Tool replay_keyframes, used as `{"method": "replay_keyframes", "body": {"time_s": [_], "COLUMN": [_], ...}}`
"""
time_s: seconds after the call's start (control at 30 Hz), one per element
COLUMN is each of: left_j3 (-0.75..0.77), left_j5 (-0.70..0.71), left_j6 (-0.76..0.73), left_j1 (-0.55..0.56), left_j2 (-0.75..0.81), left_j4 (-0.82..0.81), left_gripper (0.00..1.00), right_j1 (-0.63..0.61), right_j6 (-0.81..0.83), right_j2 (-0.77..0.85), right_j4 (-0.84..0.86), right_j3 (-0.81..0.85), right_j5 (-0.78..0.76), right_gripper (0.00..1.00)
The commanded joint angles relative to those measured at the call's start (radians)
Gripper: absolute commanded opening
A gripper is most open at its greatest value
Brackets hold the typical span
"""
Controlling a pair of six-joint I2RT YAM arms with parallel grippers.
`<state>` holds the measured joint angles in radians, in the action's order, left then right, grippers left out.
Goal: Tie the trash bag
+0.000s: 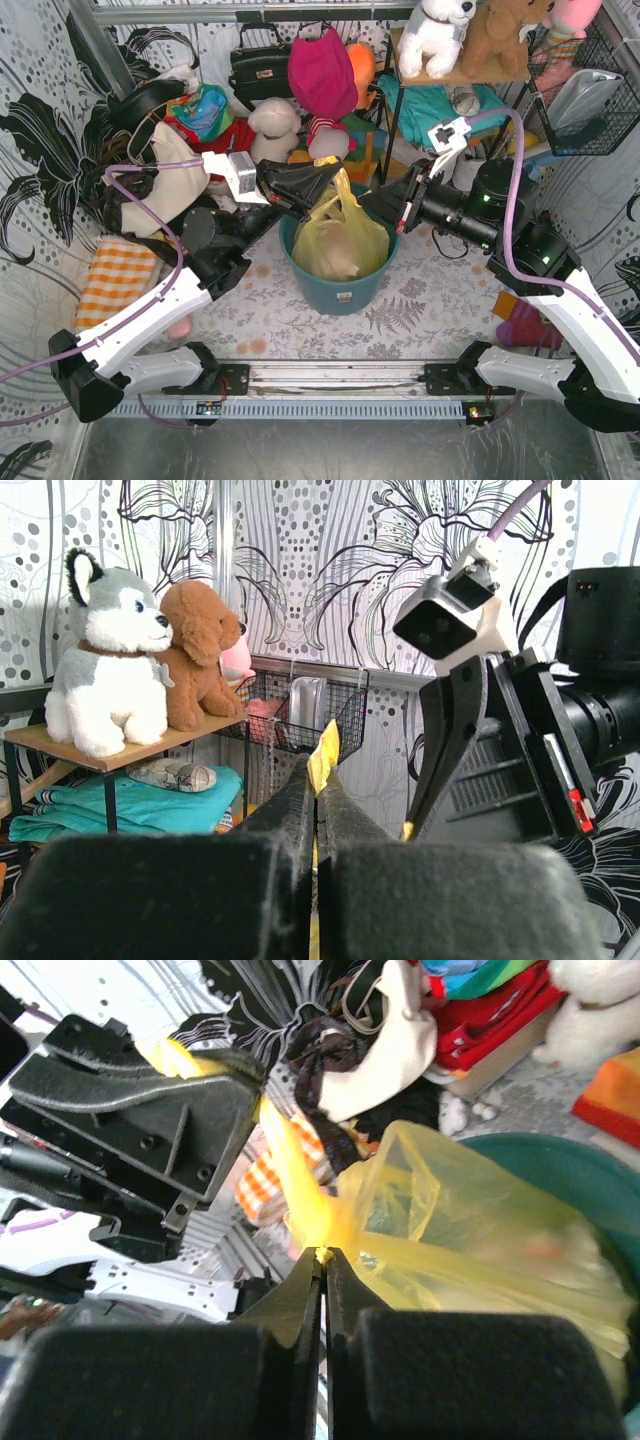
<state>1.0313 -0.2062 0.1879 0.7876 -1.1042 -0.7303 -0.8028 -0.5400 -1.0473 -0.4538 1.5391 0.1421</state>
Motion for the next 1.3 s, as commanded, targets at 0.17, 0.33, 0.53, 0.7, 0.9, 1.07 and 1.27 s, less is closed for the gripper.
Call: {"method": "replay_keyframes", "body": {"time_s": [0.17, 0.33, 0.53, 0.7, 0.9, 1.07, 1.27], "left_j3": [-0.003, 0.000, 0.003, 0.000, -0.006, -0.006, -0.006], "left_j5": [0.029, 0.024, 0.013, 0.012, 0.013, 0.012, 0.002], "left_j6": [0.011, 0.017, 0.022, 0.024, 0.028, 0.028, 0.026], "left_j1": [-0.010, -0.010, -0.011, -0.015, -0.016, -0.018, -0.021], "left_j2": [0.008, 0.004, -0.003, -0.002, 0.003, 0.004, 0.009], "left_j4": [-0.043, -0.043, -0.037, -0.035, -0.035, -0.023, -0.010], "left_gripper": [0.00, 0.00, 0.00, 0.00, 0.00, 0.00, 0.00], "right_j1": [-0.011, -0.038, -0.116, -0.198, -0.295, -0.324, -0.341], "right_j6": [-0.121, -0.138, -0.131, -0.108, -0.071, -0.059, -0.047], "right_j2": [0.022, 0.003, -0.057, -0.063, -0.073, -0.091, -0.106], "right_j4": [0.185, 0.210, 0.231, 0.233, 0.318, 0.375, 0.475], "right_j3": [-0.110, -0.120, -0.095, -0.112, -0.181, -0.235, -0.315], "right_j5": [0.159, 0.139, 0.080, -0.157, -0.420, -0.602, -0.708], "right_gripper": [0.00, 0.00, 0.00, 0.00, 0.00, 0.00, 0.00]}}
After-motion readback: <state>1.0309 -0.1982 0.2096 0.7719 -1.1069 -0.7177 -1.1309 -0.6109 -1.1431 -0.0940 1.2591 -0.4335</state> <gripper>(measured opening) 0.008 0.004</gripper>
